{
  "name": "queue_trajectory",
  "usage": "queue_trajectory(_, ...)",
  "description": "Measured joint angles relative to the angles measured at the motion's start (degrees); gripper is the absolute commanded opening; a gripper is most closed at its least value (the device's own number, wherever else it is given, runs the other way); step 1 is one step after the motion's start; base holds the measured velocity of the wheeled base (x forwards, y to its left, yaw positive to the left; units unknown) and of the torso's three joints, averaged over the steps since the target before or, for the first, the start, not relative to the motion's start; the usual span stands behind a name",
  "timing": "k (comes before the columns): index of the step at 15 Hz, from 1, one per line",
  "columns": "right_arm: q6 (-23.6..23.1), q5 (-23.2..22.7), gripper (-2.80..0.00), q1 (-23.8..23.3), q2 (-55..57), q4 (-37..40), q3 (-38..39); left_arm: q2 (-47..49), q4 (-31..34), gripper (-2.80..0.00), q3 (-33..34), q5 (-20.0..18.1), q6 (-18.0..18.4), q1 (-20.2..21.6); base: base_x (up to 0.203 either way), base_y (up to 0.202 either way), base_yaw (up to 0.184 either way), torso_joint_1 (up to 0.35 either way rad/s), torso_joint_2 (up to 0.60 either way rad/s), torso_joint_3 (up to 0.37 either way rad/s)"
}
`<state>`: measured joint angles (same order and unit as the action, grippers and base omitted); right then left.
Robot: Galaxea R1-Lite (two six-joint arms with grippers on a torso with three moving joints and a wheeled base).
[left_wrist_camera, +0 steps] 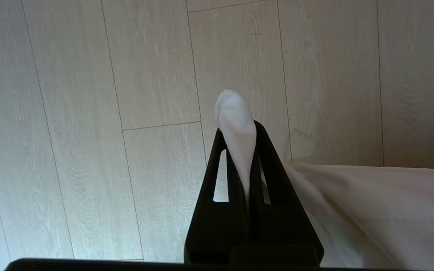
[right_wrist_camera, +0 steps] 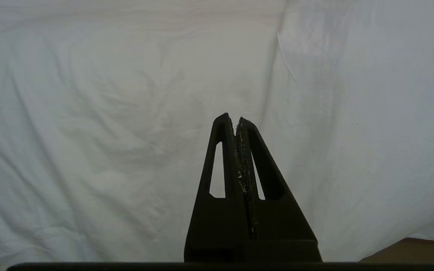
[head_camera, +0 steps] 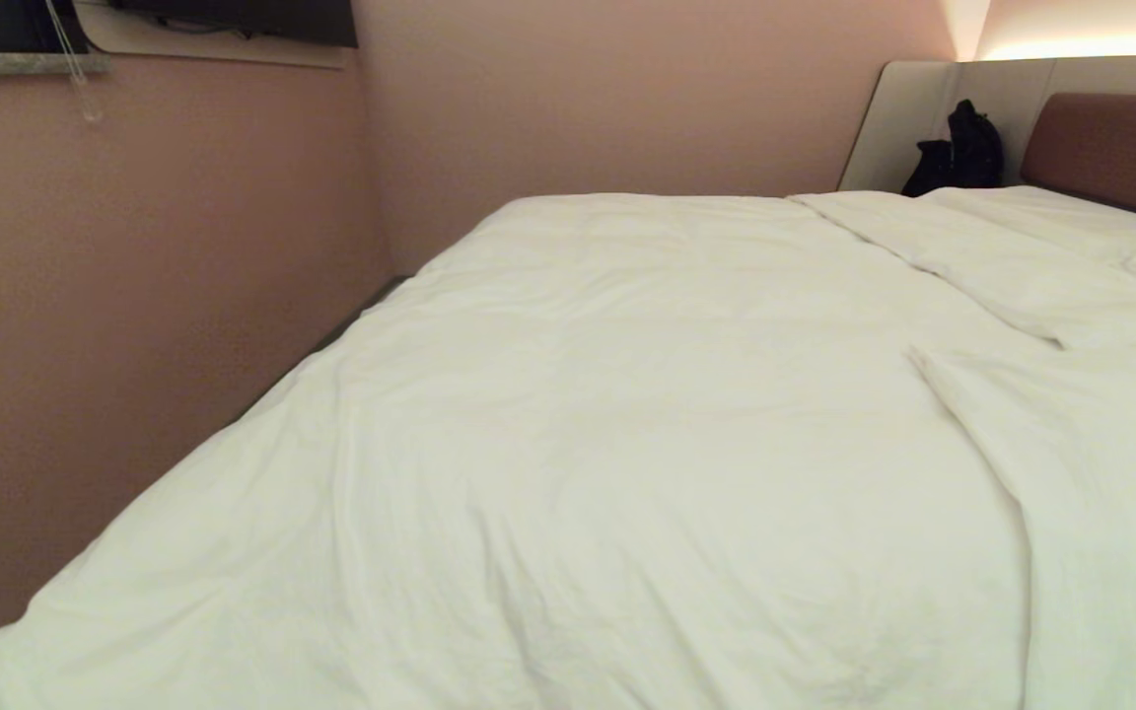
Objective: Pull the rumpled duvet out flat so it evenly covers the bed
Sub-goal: Flatten the corners of the folded blanket
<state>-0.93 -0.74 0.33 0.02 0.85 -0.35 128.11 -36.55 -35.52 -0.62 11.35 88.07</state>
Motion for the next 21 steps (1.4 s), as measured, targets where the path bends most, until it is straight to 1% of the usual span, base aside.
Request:
queue_trajectory(10,0.01,0.0,-2.8,-0.02,0.0,0.02,0.0,-0.57,-0.02,-2.8,1.01,-0.76,0.11,0.39,0.0,0.0,0.0,0.0,0.0,0.0)
queue_trajectory(11,-0.01,0.0,-2.8,-0.02,0.0,0.02,0.0,-0.71,-0.06,0.0,1.21,-0.84,0.13,0.35,0.0,0.0,0.0,0.0,0.0,0.0)
queue_trajectory(13,-0.01,-0.02,-2.8,0.0,0.0,0.02,0.0,-1.05,-0.16,0.0,1.43,-1.08,0.17,0.39,0.0,0.0,0.0,0.0,0.0,0.0)
queue_trajectory(15,-0.01,-0.02,-2.8,0.0,0.0,0.02,0.0,-1.71,-0.11,0.0,1.66,-2.61,0.15,0.35,0.0,0.0,0.0,0.0,0.0,0.0)
queue_trajectory(18,-0.01,0.0,-2.8,-0.02,0.0,0.02,0.0,-3.88,0.01,0.0,2.8,-5.83,0.05,0.3,0.0,0.0,0.0,0.0,0.0,0.0)
queue_trajectory(21,-0.01,0.0,-2.8,-0.02,0.0,0.02,0.0,-7.38,0.06,0.0,4.59,-10.86,-0.33,0.32,0.0,0.0,0.0,0.0,0.0,0.0)
